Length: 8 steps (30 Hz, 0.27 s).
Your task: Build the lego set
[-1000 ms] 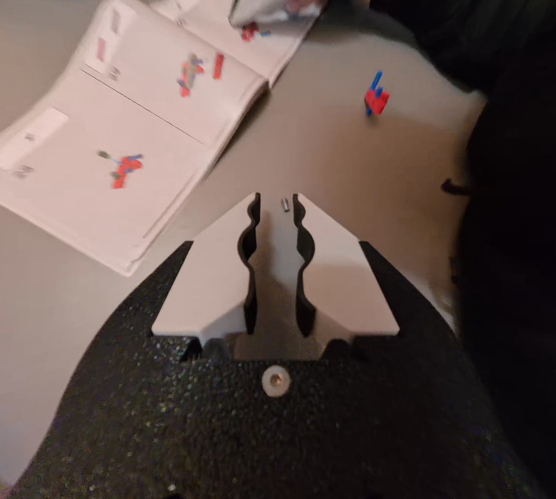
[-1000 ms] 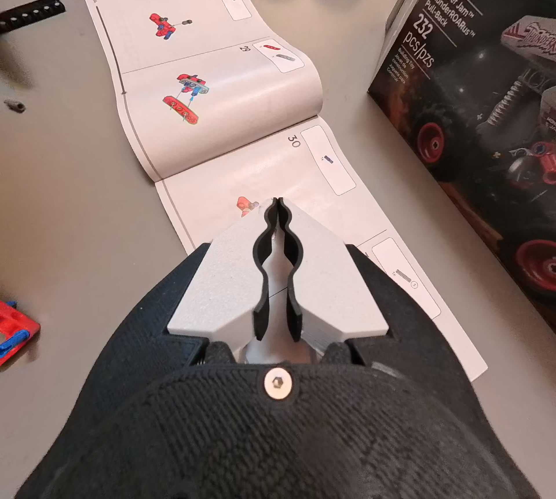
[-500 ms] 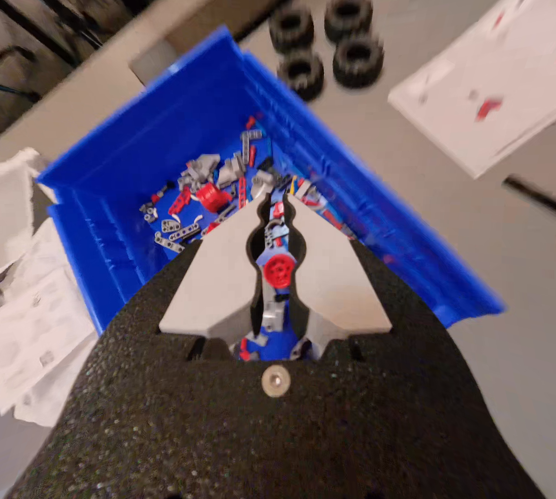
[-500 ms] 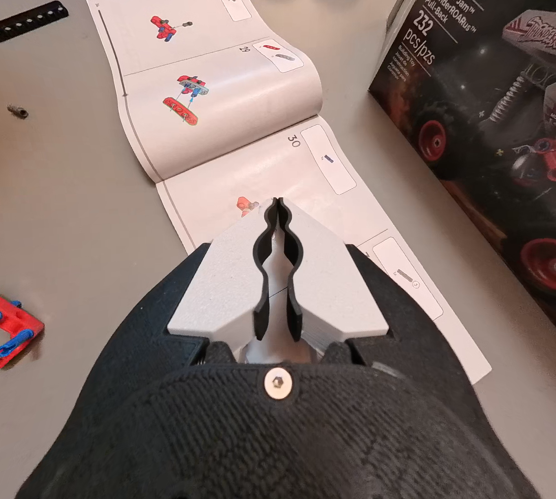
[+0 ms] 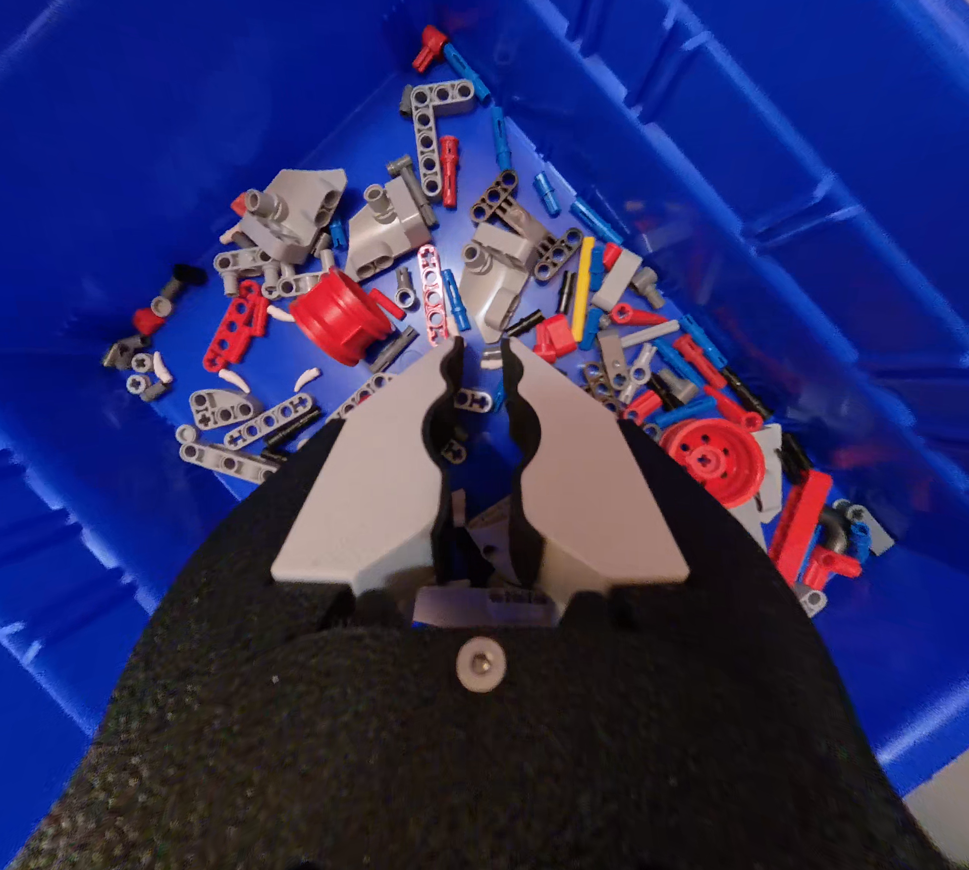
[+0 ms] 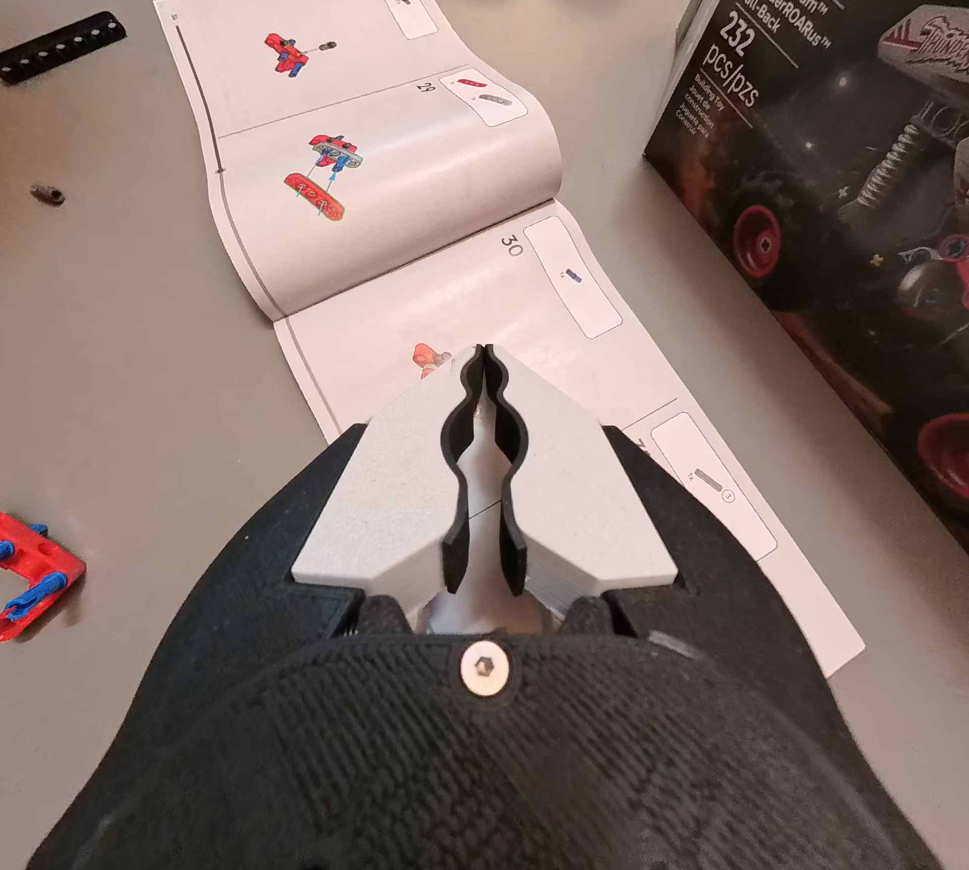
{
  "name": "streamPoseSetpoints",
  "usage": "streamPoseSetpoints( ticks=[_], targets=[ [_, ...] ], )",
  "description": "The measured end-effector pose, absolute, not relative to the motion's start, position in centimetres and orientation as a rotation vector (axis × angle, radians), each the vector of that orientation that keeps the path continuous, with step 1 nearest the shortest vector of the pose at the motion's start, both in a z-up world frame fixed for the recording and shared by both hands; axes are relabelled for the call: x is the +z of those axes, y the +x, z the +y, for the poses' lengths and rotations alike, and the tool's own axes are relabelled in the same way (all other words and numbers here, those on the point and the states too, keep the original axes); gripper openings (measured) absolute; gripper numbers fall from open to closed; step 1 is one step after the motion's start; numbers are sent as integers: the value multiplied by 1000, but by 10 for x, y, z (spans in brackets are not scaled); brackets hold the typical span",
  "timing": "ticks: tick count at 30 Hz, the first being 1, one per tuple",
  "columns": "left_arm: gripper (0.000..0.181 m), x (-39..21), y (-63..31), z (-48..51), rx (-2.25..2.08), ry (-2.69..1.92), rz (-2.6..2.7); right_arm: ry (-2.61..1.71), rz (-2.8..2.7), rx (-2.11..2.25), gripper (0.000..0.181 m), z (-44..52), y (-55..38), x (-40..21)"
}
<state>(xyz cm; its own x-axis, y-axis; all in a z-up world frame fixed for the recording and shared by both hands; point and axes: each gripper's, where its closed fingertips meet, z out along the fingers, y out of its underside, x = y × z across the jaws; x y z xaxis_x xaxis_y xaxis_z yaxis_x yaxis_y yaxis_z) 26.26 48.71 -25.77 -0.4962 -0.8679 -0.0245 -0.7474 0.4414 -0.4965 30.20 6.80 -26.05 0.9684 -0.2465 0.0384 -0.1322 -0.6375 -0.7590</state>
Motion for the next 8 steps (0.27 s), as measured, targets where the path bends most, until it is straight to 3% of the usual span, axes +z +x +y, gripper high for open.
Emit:
streamPoseSetpoints(
  ticks=[1, 8],
  targets=[
    [12, -258, 262, 488, -624, -1399, 2420, -2269, 264, -173, 0, 68, 302, -260],
    [0, -261, 254, 487, -595, -1402, 2427, -2270, 260, -183, 0, 68, 302, -261]
  ],
)
